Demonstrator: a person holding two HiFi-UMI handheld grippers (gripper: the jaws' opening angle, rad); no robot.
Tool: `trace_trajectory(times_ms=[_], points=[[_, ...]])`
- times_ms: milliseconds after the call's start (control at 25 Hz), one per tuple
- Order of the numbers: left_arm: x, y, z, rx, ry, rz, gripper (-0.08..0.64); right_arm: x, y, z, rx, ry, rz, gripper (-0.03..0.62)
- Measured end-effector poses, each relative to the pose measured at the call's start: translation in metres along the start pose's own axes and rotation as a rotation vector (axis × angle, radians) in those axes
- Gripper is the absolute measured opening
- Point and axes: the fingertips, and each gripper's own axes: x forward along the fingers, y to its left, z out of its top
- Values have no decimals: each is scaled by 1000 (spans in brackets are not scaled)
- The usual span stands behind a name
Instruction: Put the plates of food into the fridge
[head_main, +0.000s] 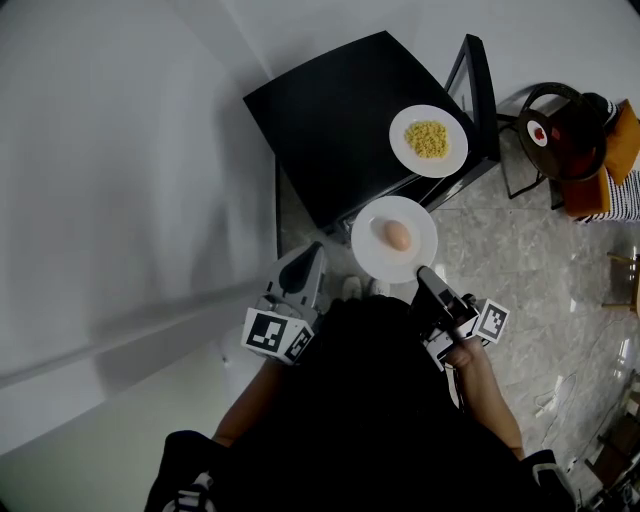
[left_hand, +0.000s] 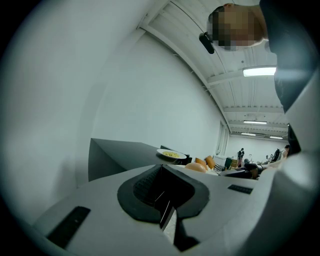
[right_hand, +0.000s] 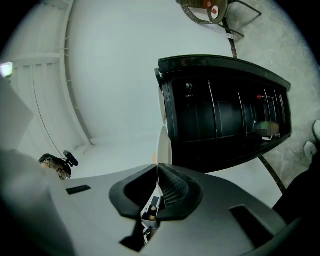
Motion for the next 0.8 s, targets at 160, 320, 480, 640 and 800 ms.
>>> trace_trajectory(times_ms=[160, 320, 480, 640, 800], points=[[1, 0, 0, 1, 1, 0, 23, -10, -14, 4, -21, 5, -38, 32], [-3, -5, 5, 7, 4, 5, 23, -12, -31, 4, -10, 17, -60, 32], [-8, -1, 4, 3, 12, 24, 23, -4, -56, 6, -14, 37, -83, 32], [-10, 3, 2, 5, 15, 33, 23, 6, -84, 12, -20, 49, -101, 32], [-12, 5, -2, -11, 24, 40, 23, 15, -104, 14, -8, 50, -114, 32]])
